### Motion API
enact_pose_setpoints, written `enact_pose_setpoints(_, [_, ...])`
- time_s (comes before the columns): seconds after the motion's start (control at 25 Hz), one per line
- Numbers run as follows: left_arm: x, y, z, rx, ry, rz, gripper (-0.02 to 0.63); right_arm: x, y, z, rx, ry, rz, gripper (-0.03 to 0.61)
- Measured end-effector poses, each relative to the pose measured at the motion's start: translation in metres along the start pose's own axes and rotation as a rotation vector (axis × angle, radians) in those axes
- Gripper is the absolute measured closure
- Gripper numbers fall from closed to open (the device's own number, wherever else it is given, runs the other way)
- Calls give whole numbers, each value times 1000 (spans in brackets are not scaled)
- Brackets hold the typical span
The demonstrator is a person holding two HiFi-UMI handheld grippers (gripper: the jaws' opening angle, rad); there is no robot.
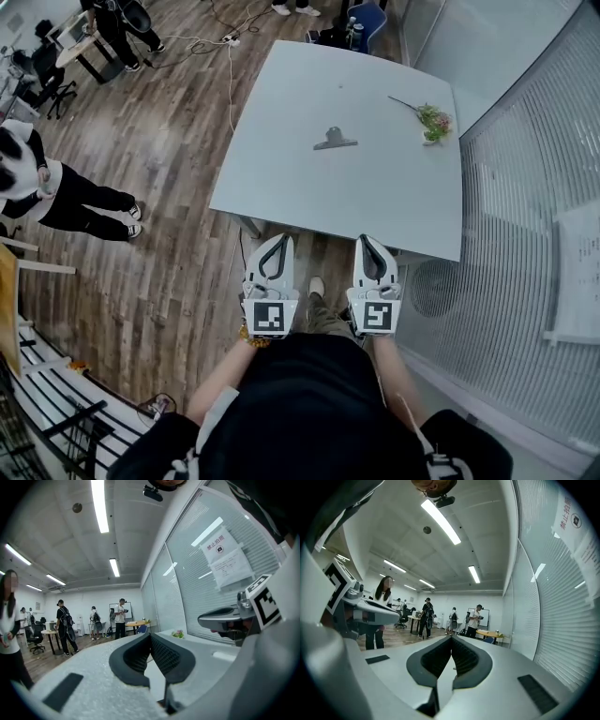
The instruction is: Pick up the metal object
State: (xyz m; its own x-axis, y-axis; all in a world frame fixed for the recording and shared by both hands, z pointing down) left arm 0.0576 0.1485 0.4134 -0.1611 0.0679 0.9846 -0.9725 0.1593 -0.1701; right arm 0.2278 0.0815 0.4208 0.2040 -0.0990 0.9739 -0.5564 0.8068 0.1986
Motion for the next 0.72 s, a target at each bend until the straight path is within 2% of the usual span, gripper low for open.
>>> enact_pose_setpoints(0.28, [-11,-7,42,-88,14,-2,609,6,-49,39,-54,-41,27,578])
enact_pose_setpoints(0.72, [3,16,76,-160,52,-19,609,20,-74,93,-79,12,46,577])
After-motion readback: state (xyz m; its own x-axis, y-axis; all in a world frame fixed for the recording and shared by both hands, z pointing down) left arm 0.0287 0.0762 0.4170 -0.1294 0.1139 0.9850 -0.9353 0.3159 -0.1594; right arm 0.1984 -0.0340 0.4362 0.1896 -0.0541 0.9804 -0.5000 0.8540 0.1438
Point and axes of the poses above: the fingertips, and each gripper's own axes: z forward along the fingers, y to its left, x out of its underside, the point moved 5 cm from there along -z, backward along the fingers, and after that the axes turned 12 degrees about -x, right-handed, at the moved point
